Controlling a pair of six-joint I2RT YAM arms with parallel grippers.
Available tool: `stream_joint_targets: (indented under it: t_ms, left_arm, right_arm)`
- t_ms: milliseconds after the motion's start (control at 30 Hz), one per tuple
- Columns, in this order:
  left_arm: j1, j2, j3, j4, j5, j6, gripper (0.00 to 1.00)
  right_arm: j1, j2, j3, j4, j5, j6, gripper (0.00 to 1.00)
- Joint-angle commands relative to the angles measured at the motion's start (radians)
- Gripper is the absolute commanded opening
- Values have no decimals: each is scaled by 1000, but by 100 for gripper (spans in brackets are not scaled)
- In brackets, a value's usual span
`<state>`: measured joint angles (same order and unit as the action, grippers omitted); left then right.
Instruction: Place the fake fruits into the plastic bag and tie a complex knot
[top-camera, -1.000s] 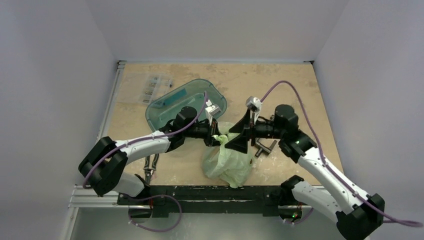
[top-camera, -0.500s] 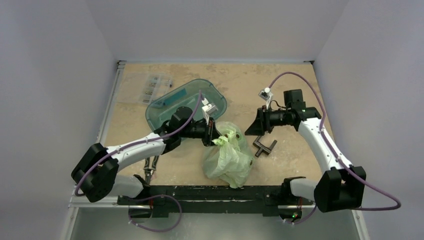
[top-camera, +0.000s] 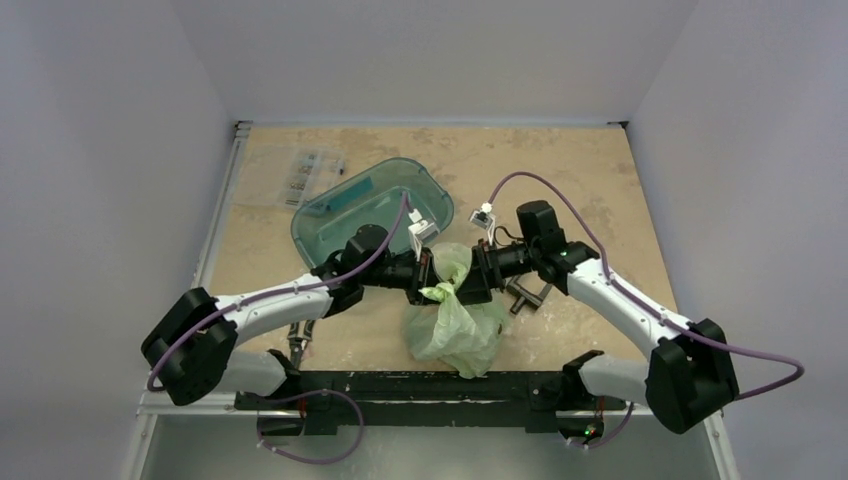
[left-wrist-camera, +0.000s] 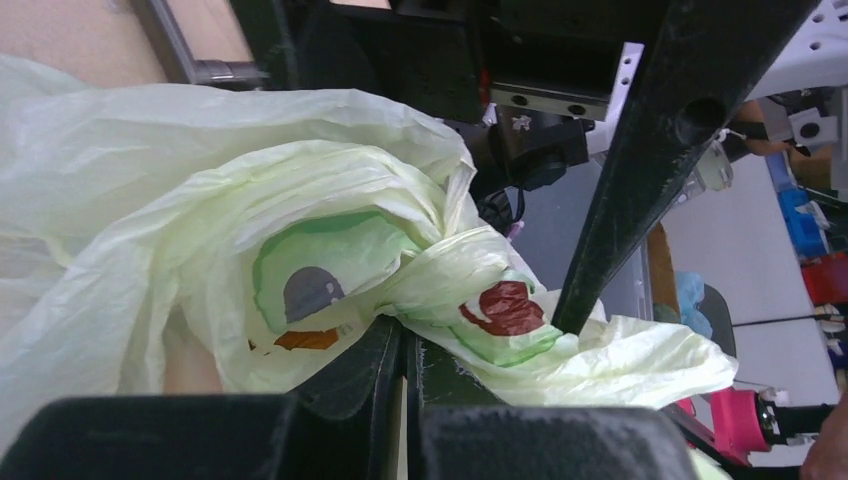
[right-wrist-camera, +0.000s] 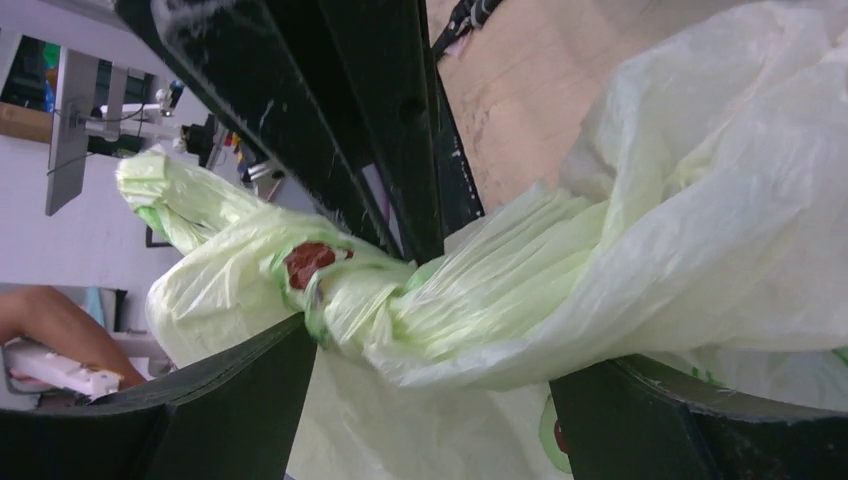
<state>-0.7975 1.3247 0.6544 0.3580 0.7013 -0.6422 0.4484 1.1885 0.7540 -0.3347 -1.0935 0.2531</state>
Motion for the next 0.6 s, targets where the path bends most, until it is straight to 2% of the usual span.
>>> stream_joint_targets:
  t_ms: [0,333,567]
  left_arm:
    - [-18,13,1,164,55,-53,0]
    - [-18,56,49,222,48,-43,0]
    - [-17,63,60,227,43,-38,0]
  right_arm:
    - [21,13,3,306,65,169,86]
    - [119,87,9,647,120,349,87]
    - [108,-11,-4,584,115,296,91]
